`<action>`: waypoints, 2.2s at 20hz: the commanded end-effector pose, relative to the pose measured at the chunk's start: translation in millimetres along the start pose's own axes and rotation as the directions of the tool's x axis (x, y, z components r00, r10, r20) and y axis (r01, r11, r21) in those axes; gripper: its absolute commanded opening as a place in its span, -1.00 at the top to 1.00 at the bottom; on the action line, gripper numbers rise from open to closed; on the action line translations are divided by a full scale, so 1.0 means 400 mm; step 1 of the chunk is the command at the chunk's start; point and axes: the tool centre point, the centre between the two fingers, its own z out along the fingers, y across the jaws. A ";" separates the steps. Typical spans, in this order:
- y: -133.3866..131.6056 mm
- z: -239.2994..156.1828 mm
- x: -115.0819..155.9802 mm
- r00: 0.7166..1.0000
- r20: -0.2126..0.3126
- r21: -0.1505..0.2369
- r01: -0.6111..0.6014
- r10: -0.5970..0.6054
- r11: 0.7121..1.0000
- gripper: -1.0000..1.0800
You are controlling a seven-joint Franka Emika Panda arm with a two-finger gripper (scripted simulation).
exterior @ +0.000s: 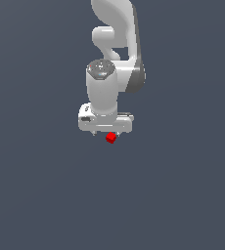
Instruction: Pick up the red cube and move it to a goal position.
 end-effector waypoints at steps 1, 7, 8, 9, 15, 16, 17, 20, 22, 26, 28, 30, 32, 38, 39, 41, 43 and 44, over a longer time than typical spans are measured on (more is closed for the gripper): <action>0.000 0.000 0.000 1.000 0.000 0.000 0.000 0.000 1.000 -0.92; 0.001 0.020 -0.011 1.000 0.000 0.000 -0.026 0.026 1.000 -0.92; 0.001 0.027 -0.015 0.999 0.000 -0.001 -0.036 0.036 0.999 -0.92; 0.001 0.035 -0.020 0.999 0.000 -0.001 -0.047 0.047 0.999 -0.92; 0.001 0.107 -0.059 0.990 -0.001 -0.003 -0.143 0.143 0.990 -0.92; 0.001 0.122 -0.068 0.986 -0.001 -0.003 -0.164 0.164 0.986 -0.92; 0.000 0.139 -0.077 0.983 -0.002 -0.004 -0.186 0.186 0.983 -0.92; -0.004 0.195 -0.107 0.966 -0.003 -0.005 -0.259 0.259 0.966 -0.92; -0.008 0.230 -0.125 0.953 -0.003 -0.006 -0.303 0.303 0.953 -0.92; -0.017 0.288 -0.154 0.927 -0.004 -0.007 -0.375 0.375 0.927 -0.92; -0.021 0.311 -0.165 0.915 -0.005 -0.007 -0.403 0.403 0.915 -0.92; -0.025 0.330 -0.173 0.905 -0.005 -0.007 -0.424 0.424 0.905 -0.92; -0.028 0.345 -0.179 0.898 -0.005 -0.007 -0.441 0.441 0.898 -0.92; -0.033 0.360 -0.185 0.889 -0.005 -0.007 -0.458 0.458 0.889 1.00; -0.033 0.360 -0.185 0.889 -0.005 -0.007 -0.458 0.458 0.889 1.00; -0.033 0.360 -0.185 0.889 -0.005 -0.007 -0.458 0.458 0.889 1.00; -0.033 0.360 -0.185 0.889 -0.005 -0.007 -0.458 0.458 0.889 1.00; -0.033 0.360 -0.185 0.889 -0.005 -0.007 -0.458 0.458 0.889 1.00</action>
